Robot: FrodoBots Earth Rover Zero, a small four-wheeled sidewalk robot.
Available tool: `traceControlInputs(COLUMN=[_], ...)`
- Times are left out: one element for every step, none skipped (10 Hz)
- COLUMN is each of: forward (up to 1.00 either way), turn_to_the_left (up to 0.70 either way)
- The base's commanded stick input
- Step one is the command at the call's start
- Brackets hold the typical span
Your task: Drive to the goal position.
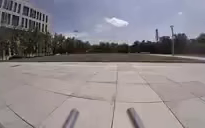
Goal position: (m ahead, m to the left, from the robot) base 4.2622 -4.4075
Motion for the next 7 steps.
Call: traceControlInputs(forward=[0.7,0.7,0.7,0.7,0.7,0.7,0.7], turn_to_the_left=[-0.32,-0.32,-0.32,-0.32,-0.32,-0.24,-0.08])
